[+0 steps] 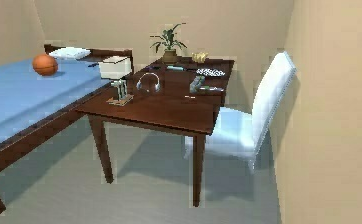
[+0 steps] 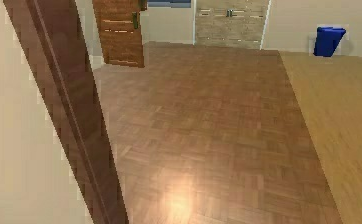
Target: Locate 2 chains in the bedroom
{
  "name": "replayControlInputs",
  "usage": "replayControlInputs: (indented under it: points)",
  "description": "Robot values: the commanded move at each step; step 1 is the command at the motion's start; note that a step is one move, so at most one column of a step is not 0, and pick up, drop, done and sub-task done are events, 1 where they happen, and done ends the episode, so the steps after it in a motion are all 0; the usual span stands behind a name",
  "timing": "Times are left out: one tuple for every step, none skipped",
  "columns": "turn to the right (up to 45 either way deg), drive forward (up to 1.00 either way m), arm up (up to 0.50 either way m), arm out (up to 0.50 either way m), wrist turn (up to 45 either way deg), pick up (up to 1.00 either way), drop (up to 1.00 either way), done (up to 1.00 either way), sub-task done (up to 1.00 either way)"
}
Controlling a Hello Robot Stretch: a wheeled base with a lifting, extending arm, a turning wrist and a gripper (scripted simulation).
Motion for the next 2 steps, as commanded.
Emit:
replayControlInputs:
  points:
    - [3.0, 0.00, 0.00, 0.00, 0.0, 0.00, 0.00, 0.00, 0.00]
    - [0.0, 0.55, 0.00, 0.00, 0.0, 0.00, 0.00, 0.00, 0.00]
